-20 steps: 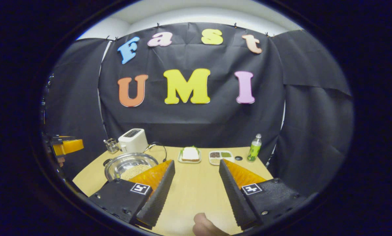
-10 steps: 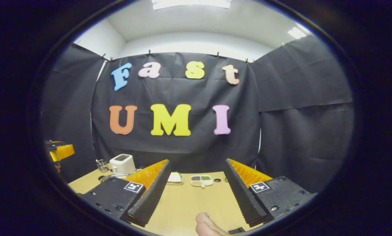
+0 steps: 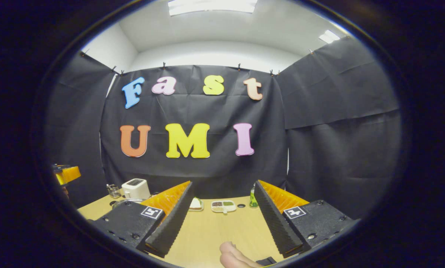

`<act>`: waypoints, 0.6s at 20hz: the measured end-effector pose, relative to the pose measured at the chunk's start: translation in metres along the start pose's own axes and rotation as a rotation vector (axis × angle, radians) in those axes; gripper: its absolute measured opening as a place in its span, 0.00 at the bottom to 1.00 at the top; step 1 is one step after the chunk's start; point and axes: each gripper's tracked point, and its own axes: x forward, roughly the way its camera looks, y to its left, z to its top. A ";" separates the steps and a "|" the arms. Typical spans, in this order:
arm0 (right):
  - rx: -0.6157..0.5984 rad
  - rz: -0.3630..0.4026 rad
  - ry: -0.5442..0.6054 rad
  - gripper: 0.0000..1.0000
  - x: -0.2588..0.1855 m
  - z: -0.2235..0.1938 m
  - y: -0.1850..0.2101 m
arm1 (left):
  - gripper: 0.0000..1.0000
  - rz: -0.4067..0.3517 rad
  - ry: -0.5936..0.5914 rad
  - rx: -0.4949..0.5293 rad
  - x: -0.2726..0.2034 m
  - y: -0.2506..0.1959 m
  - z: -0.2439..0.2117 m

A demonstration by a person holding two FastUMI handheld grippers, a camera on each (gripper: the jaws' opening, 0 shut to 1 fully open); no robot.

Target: First push the handle of the pot to place it horizontally, then grasp the pot with both hands and set it on the induction cooktop.

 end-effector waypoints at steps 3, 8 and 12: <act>0.007 0.001 0.005 1.00 0.002 -0.002 -0.002 | 0.95 -0.014 0.006 -0.004 0.000 0.000 0.001; 0.022 -0.009 -0.009 1.00 0.003 -0.001 -0.004 | 0.95 -0.030 -0.009 0.020 -0.003 -0.006 0.006; 0.043 -0.003 -0.010 1.00 0.005 -0.006 -0.003 | 0.95 -0.019 -0.020 0.048 -0.005 -0.004 0.004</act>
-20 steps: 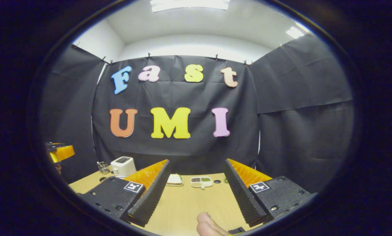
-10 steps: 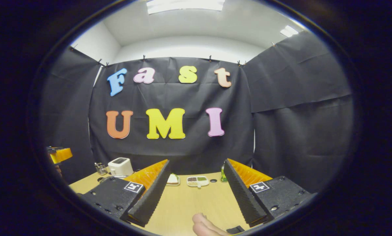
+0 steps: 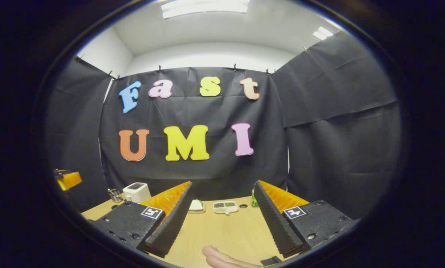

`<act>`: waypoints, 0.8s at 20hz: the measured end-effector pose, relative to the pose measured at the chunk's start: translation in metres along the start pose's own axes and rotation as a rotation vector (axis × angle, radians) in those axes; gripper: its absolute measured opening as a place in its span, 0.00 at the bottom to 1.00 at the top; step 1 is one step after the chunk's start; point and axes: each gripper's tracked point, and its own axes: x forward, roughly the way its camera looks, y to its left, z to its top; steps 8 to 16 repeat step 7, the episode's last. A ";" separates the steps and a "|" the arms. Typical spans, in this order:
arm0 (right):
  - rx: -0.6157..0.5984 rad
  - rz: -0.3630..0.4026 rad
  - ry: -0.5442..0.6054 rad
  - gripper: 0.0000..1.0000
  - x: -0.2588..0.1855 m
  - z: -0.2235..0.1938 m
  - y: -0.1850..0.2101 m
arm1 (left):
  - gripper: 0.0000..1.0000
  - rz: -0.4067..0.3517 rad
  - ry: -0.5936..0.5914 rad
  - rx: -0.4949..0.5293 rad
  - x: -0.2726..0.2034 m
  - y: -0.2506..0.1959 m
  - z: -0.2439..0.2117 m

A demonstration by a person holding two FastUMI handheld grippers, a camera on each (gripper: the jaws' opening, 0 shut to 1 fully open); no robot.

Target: First push the handle of the pot to place it horizontally, then grasp the pot with both hands and set it on the induction cooktop.

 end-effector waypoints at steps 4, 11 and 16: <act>-0.019 0.011 0.010 1.00 0.003 -0.005 0.001 | 0.94 0.010 -0.001 0.027 -0.003 -0.003 -0.002; -0.017 0.017 0.012 1.00 0.002 -0.006 0.002 | 0.94 0.014 -0.016 0.042 -0.008 -0.006 0.000; -0.017 0.017 0.012 1.00 0.002 -0.006 0.002 | 0.94 0.014 -0.016 0.042 -0.008 -0.006 0.000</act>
